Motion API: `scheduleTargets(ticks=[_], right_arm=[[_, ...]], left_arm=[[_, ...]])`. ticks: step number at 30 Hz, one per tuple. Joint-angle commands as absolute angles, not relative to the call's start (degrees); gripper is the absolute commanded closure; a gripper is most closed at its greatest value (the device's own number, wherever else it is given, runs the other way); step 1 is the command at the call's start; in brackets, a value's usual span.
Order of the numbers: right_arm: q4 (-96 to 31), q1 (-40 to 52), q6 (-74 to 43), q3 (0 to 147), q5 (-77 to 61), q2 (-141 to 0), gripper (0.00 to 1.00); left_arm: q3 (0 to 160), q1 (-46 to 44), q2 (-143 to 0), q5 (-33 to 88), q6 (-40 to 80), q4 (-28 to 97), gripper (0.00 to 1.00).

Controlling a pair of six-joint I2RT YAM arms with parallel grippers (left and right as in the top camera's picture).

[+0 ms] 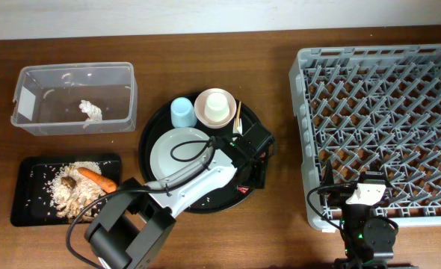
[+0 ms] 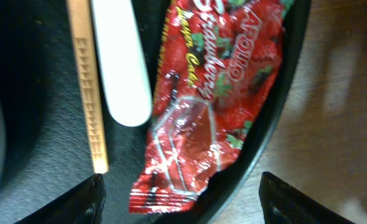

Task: Sort waste into correct bins and load items into the dishwasher rack
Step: 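Reach the left gripper to the red snack wrapper and grasp it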

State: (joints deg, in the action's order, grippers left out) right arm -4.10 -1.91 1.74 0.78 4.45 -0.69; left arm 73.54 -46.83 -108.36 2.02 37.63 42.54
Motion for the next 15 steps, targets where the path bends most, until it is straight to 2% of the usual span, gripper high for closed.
scheduleTargets(ticks=[1, 11, 15], right_arm=[[-4.27, -2.28, 1.91, 0.32, 4.49, -0.36, 0.01], [-4.27, -2.28, 1.91, 0.32, 4.49, -0.36, 0.01], [-4.27, -2.28, 1.91, 0.32, 4.49, -0.36, 0.01]], left_arm=[[73.1, -46.94, -109.3, 1.19, 38.39, 42.41, 0.22], [73.1, -48.01, -112.44, 4.71, 38.37, 41.06, 0.23], [73.17, -48.01, -112.92, 4.58, 37.8, 40.25, 0.27]])
